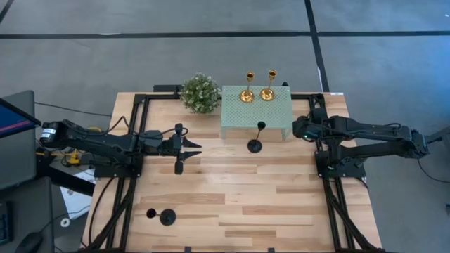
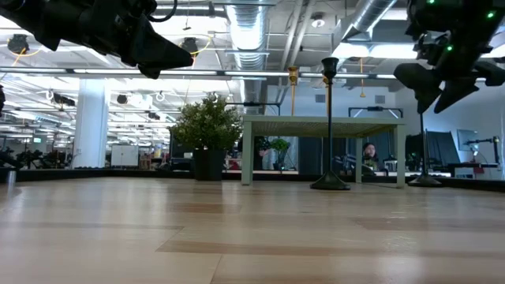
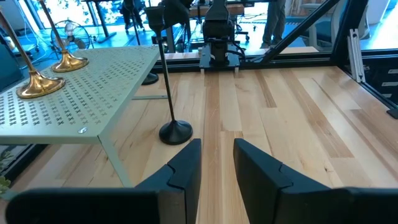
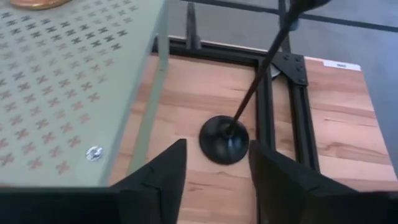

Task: Pick & Place candle stick holders
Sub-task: Put the top right black candle holder on the shelf

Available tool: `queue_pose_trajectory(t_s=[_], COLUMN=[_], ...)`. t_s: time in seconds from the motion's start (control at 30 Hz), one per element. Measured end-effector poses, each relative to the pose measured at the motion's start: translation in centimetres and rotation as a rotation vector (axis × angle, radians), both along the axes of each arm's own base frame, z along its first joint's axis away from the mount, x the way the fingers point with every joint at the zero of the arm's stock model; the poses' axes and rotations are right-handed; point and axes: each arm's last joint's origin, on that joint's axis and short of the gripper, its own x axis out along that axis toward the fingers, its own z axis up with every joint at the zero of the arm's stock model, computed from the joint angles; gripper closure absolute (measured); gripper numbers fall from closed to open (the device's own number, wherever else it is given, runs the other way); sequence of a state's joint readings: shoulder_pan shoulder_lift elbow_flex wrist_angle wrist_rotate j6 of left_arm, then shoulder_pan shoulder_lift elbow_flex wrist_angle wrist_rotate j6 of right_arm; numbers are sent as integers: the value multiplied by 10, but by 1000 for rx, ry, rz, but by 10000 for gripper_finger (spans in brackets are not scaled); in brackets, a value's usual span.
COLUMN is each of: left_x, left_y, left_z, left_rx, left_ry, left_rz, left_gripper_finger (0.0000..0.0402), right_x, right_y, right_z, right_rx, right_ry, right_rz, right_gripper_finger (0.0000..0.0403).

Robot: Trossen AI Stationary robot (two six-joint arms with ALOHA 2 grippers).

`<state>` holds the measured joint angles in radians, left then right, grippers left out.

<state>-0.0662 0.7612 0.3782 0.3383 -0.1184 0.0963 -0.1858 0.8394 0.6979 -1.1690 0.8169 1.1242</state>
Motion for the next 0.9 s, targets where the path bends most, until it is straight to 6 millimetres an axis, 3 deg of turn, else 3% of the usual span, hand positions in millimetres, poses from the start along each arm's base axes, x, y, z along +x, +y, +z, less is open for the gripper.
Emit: queue_pose_trajectory(t_s=[0.2, 0.3, 0.77, 0.9], left_x=[0, 0, 0, 0], left_y=[0, 0, 0, 0], left_z=[0, 0, 0, 0], left_rx=[0, 0, 0, 0], left_ry=[0, 0, 0, 0], left_rz=[0, 0, 0, 0], left_gripper_finger=[307, 307, 307, 307], right_x=[-1, -1, -2, -4], right_y=[-8, -12, -31, -34], right_z=[1, 3, 6, -5], right_rx=[-39, -92, -148, -145], right_ry=[-11, 5, 7, 17], right_rz=[-66, -87, -169, -198], right_gripper_finger=[166, 150, 169, 176])
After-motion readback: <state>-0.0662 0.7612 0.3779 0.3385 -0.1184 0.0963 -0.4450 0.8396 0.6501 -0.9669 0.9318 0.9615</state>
